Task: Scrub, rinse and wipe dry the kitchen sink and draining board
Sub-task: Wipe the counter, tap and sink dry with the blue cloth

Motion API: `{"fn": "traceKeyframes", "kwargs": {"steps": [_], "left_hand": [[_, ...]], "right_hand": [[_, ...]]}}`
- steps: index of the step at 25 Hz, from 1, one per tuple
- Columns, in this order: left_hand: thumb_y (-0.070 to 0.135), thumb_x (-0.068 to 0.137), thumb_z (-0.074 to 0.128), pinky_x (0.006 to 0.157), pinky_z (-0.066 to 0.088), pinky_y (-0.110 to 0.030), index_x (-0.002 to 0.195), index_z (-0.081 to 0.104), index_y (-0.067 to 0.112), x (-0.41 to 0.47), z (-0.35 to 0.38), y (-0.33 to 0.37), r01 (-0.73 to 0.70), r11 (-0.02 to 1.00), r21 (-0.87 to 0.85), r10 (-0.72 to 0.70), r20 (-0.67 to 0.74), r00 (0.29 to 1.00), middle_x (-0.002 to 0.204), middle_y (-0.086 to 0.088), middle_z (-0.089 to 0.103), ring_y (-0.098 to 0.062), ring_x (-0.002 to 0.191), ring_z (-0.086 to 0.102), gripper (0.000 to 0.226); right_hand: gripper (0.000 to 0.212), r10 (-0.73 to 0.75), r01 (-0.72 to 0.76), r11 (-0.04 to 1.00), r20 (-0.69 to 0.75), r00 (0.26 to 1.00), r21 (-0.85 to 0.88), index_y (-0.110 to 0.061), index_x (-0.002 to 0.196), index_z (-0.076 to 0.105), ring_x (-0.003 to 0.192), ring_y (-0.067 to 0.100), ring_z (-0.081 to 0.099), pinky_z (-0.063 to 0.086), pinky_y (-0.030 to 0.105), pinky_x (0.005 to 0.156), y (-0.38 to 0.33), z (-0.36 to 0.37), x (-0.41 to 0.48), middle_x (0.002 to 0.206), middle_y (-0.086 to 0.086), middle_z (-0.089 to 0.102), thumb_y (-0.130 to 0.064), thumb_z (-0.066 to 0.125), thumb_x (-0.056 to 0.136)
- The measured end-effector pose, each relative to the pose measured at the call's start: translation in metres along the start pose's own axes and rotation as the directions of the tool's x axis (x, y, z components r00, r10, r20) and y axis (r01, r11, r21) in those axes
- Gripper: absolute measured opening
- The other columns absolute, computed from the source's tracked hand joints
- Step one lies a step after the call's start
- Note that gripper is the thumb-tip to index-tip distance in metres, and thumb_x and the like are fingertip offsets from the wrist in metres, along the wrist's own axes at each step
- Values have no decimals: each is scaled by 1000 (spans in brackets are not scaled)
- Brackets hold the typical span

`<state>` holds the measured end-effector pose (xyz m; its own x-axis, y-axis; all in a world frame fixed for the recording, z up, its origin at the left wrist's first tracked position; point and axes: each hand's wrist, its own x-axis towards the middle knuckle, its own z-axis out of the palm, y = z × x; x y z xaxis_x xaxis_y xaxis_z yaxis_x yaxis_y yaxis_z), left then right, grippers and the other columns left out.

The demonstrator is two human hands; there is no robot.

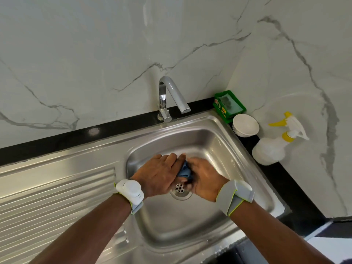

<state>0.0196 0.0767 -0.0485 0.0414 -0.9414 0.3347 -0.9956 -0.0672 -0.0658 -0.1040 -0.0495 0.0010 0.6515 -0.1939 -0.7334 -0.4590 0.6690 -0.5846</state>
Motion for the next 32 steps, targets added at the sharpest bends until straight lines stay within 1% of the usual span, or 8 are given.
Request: {"fn": "traceKeyframes", "kwargs": {"steps": [5, 13, 15, 18, 22, 25, 28, 32], "left_hand": [[47, 100, 43, 57, 51, -30, 94, 69, 13, 13, -1, -21, -103, 991, -89, 91, -134, 987, 82, -4, 60, -18, 58, 56, 43], [18, 102, 43, 48, 37, -33, 73, 66, 7, 8, 32, 26, 366, 883, -293, -425, -172, 889, 64, -9, 60, -31, 51, 54, 38], [33, 96, 36, 55, 41, -38, 62, 55, 13, 15, 29, 47, 692, 463, -554, -741, 187, 645, 60, -12, 57, -37, 59, 56, 44], [35, 98, 34, 61, 47, -47, 57, 47, 17, 27, 32, 71, 754, -201, -625, -739, 603, 303, 58, -8, 54, -31, 63, 53, 46], [35, 105, 29, 47, 30, -26, 63, 50, 16, 37, 38, 71, 647, -641, -413, -425, 893, 149, 49, 2, 46, -19, 43, 39, 51], [42, 105, 32, 73, 48, -40, 82, 64, 18, 30, 50, 60, 832, -187, -522, -632, 713, 306, 80, -7, 67, -33, 79, 62, 46], [32, 108, 39, 95, 50, -35, 146, 43, 25, 12, 45, 49, 679, 415, -606, -585, 394, 709, 138, -2, 52, -19, 117, 58, 39], [44, 107, 36, 88, 50, -42, 161, 26, 8, -6, 33, 35, 379, 858, -347, -338, 176, 925, 133, -12, 52, -27, 108, 56, 65]], "right_hand": [[59, -63, 9, 922, -126, 990, -387, -21, 67, 45, 46, 12, 35, 20, 20, 44, 6, 12, 10, 56, -1, 41, -64, 24, 102], [48, -401, 226, 878, -391, 828, -422, -18, 56, 45, 60, 22, 49, 50, 45, 66, 20, 12, 46, 58, 6, 50, -38, 54, 98], [56, -594, 322, 708, -282, 754, -629, -15, 48, 37, 48, 21, 38, 41, 43, 54, 29, 0, 55, 44, 0, 39, -38, 47, 98], [56, -782, 404, 329, -6, 624, -854, -15, 47, 34, 40, 23, 36, 33, 37, 46, 38, -24, 69, 40, 2, 39, -40, 36, 97], [56, -759, 309, -113, 283, 586, -944, -20, 50, 39, 43, 26, 47, 33, 28, 51, 30, -50, 89, 45, 1, 49, -42, 27, 100], [58, -667, 80, 63, 17, 745, -995, -19, 56, 48, 59, 26, 54, 35, 29, 60, 23, -46, 90, 57, 2, 56, -49, 30, 101], [54, -288, -107, 637, -365, 885, -763, -13, 81, 65, 63, 24, 59, 40, 28, 58, 13, -33, 89, 74, 6, 65, -53, 35, 99], [48, 216, -253, 902, -143, 966, -350, -23, 56, 39, 38, 10, 21, 13, 19, 41, -14, -21, 62, 51, -2, 34, -50, 36, 95]]}}
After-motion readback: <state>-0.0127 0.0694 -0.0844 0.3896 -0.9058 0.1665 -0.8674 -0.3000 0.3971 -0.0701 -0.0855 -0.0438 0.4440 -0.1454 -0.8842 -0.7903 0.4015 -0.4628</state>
